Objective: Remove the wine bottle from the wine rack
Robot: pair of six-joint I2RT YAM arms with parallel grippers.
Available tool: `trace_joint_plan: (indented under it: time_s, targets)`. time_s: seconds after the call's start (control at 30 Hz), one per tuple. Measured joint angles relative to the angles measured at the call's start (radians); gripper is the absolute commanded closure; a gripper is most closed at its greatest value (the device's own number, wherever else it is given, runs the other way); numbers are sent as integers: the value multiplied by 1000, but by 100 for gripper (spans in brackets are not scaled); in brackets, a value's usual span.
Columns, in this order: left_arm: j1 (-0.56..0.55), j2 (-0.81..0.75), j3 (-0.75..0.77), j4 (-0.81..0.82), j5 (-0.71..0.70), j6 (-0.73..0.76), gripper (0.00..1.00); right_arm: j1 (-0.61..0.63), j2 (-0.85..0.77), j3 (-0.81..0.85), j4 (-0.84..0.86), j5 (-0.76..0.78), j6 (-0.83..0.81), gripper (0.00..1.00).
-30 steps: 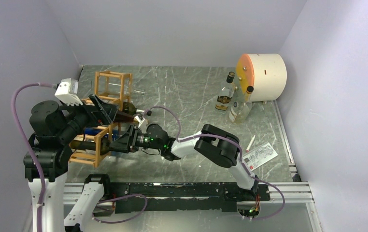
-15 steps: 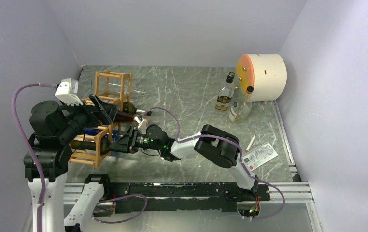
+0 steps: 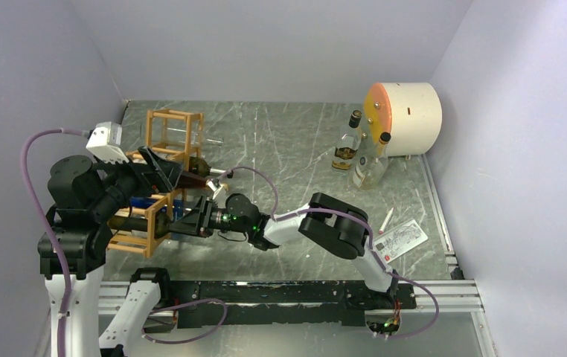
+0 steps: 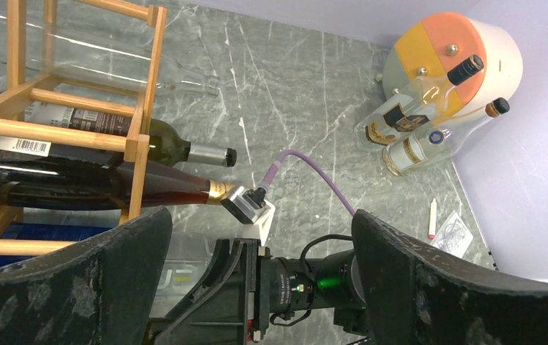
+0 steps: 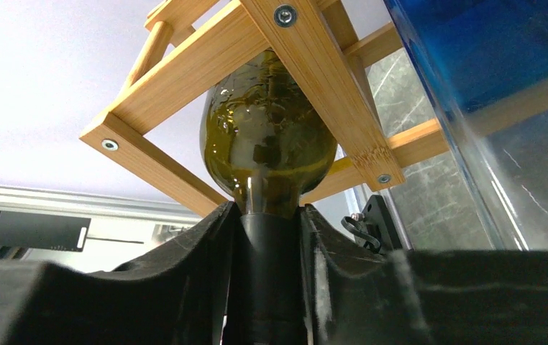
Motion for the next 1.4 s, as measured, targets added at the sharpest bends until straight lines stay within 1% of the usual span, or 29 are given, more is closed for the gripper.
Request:
trace_joint_plan:
  time_s: [0.13, 0.2, 0.23, 0.4, 0.57, 0.7, 0.83, 0.93, 1.0, 1.1, 1.2, 1.27, 1.4]
  targets:
    - [0, -2, 0, 0, -1, 0, 2, 2, 0, -1, -2, 1, -3, 85]
    - [0, -2, 0, 0, -1, 0, 2, 2, -2, -4, -3, 6, -6, 96]
    - [0, -2, 1, 0, -1, 0, 2, 2, -7, -12, -3, 12, -5, 100]
    - [0, -2, 1, 0, -1, 0, 2, 1, -72, -82, -12, 21, -5, 100]
    - [0, 2, 6, -6, -7, 0, 2, -19, -154, -171, -27, -5, 0, 100]
    - [0, 0, 6, -8, -24, 0, 2, -52, -268, -303, -27, -40, 11, 100]
    - [0, 13, 10, -11, -33, 10, 2, -95, -393, -409, -79, -95, 10, 100]
    - [0, 20, 10, -11, -37, 19, 2, -127, -492, -453, -201, -145, -16, 100]
    - [0, 24, 10, -11, -39, 23, 2, -161, -597, -468, -284, -166, -43, 100]
    - [0, 27, 11, -10, -40, 25, 2, -215, -764, -487, -476, -212, -98, 100]
    - [0, 26, 10, -6, -40, 26, 2, -294, -924, -489, -685, -269, -157, 100]
    - [0, 26, 10, -5, -39, 26, 2, -378, -1025, -465, -856, -299, -216, 100]
    - [0, 35, 10, -2, -39, 30, 2, -552, -1128, -332, -1220, -333, -378, 100]
